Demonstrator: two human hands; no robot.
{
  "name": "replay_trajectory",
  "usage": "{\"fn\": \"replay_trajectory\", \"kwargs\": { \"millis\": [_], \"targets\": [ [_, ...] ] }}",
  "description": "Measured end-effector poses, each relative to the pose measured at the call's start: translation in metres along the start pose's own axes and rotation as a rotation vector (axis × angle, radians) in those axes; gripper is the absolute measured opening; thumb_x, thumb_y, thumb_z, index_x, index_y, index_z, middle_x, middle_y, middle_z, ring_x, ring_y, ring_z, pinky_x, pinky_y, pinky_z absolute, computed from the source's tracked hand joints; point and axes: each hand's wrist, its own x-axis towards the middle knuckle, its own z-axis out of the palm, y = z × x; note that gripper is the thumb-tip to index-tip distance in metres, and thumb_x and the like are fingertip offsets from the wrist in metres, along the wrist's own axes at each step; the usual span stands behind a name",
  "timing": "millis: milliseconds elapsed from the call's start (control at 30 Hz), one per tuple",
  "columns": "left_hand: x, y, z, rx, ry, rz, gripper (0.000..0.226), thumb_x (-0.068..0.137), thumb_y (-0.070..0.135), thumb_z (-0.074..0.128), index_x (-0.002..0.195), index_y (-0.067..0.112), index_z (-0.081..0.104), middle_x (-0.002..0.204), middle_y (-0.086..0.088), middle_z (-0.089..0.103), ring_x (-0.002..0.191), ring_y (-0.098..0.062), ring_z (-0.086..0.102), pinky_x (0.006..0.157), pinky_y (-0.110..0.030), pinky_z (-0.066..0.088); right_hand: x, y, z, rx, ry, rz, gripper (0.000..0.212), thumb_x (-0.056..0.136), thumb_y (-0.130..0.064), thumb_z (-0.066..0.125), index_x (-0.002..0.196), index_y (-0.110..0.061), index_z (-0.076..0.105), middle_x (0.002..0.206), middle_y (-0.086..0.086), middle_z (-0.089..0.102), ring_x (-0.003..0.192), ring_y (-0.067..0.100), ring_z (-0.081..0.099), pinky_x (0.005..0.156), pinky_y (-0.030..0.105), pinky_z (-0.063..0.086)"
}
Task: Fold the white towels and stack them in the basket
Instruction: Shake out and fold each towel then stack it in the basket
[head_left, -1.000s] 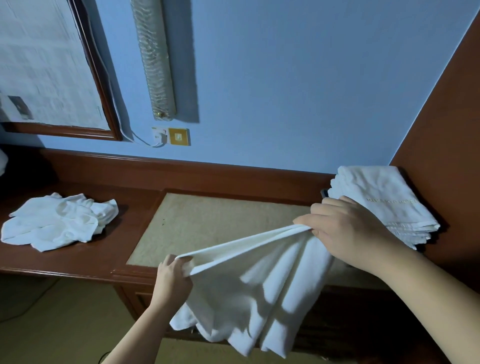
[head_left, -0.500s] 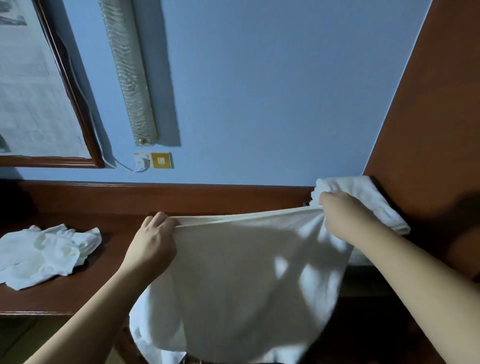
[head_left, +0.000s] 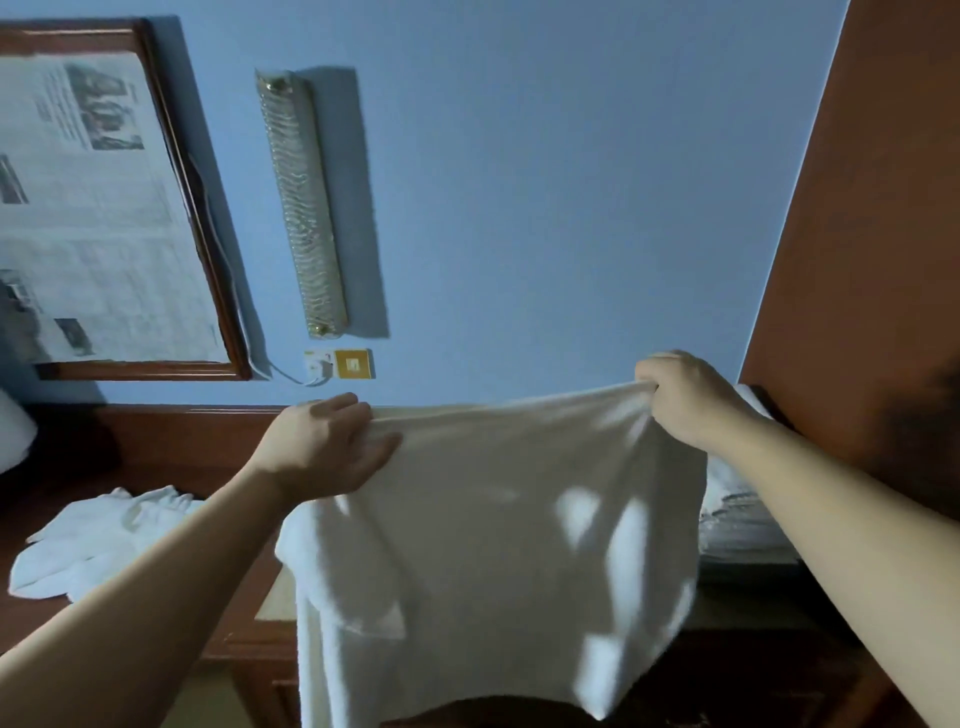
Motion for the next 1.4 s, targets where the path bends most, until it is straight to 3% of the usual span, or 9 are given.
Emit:
{"fn": "replay_trajectory", "kwargs": {
  "millis": [167,300,400,533,633,767,1000,1233,1400],
  "targets": [
    [-0.036,-0.039,0.003,-0.010,-0.068,0.078,0.035,0.092,0.050,0.075,0.082,0.018,0.065,0.082,0.004,0.055,0.062,-0.024,0.054,0.054,-0.033,0.050,-0.009,-0.004,-0.007,-0.119,0.080,-0.296,0.046,0.063,0.011,0.042,0.083,-0.028,0.056,0.075,-0.008,0.042,0.080,0.018,0.032,0.078,0.041,0.036],
    [-0.075,-0.049,0.016,-0.156,-0.129,-0.066,0.033,0.099,0.051,0.061,0.084,0.023,0.069,0.079,0.013,0.049,0.066,-0.011,0.051,0.060,-0.026,0.046,-0.023,-0.029,-0.014,-0.250,0.088,-0.403,0.006,0.072,-0.029,0.050,0.077,-0.028,0.053,0.075,-0.007,0.035,0.079,0.018,0.034,0.071,0.041,0.042],
    [-0.107,-0.049,0.030,-0.186,-0.240,-0.195,0.032,0.101,0.051,0.052,0.096,0.027,0.071,0.083,0.013,0.064,0.074,-0.014,0.063,0.066,-0.030,0.053,-0.026,-0.040,-0.010,-0.269,0.110,-0.423,0.035,0.087,-0.064,0.046,0.082,-0.034,0.062,0.077,-0.009,0.038,0.081,0.014,0.035,0.076,0.041,0.042],
    [-0.135,-0.045,0.045,-0.278,-0.290,-0.375,0.016,0.100,0.034,0.062,0.106,0.027,0.075,0.092,0.009,0.071,0.083,-0.013,0.066,0.077,-0.030,0.052,-0.024,-0.058,-0.004,-0.289,0.281,-0.568,0.047,0.095,-0.060,0.045,0.080,-0.022,0.067,0.076,-0.005,0.042,0.077,0.025,0.047,0.069,0.042,0.044],
    [-0.140,-0.038,0.051,-0.320,-0.334,-0.565,0.020,0.100,0.034,0.067,0.083,0.045,0.065,0.082,0.014,0.065,0.076,-0.005,0.058,0.073,-0.029,0.046,-0.020,-0.066,-0.001,-0.285,0.356,-0.624,0.047,0.096,-0.056,0.049,0.076,-0.018,0.066,0.074,0.000,0.045,0.074,0.032,0.050,0.063,0.041,0.042],
    [-0.121,-0.034,0.038,-0.281,-0.215,-0.842,0.066,0.098,0.068,0.052,0.059,0.017,0.037,0.050,0.009,0.042,0.051,-0.012,0.041,0.054,-0.035,0.033,-0.016,-0.053,-0.004,-0.257,0.407,-0.563,0.047,0.096,-0.056,0.049,0.077,-0.016,0.066,0.073,0.001,0.045,0.074,0.035,0.051,0.062,0.040,0.041],
    [-0.149,-0.049,0.034,-0.135,-0.240,-0.366,0.073,0.098,0.076,0.042,0.058,0.019,0.063,0.067,0.009,0.049,0.053,-0.012,0.047,0.053,-0.027,0.040,-0.019,-0.029,0.009,-0.240,0.293,-0.461,0.057,0.095,-0.070,0.038,0.076,-0.022,0.063,0.073,-0.006,0.042,0.077,0.029,0.049,0.067,0.035,0.035],
    [-0.176,-0.030,0.038,-0.410,-0.408,-0.736,0.011,0.097,0.037,0.070,0.094,0.038,0.080,0.083,0.014,0.074,0.078,-0.002,0.066,0.067,-0.019,0.050,-0.033,-0.011,0.037,-0.216,0.132,-0.357,0.045,0.098,-0.064,0.045,0.078,-0.028,0.063,0.073,-0.011,0.044,0.080,0.023,0.047,0.072,0.037,0.038],
    [-0.207,-0.031,0.035,-0.141,-0.371,-0.284,0.025,0.100,0.054,0.050,0.115,0.040,0.064,0.088,0.015,0.062,0.076,-0.015,0.064,0.062,-0.031,0.052,-0.048,0.014,0.059,-0.234,-0.077,-0.260,0.029,0.098,-0.059,0.049,0.085,-0.036,0.060,0.083,-0.012,0.051,0.092,0.018,0.047,0.079,0.036,0.031]
  ]
}}
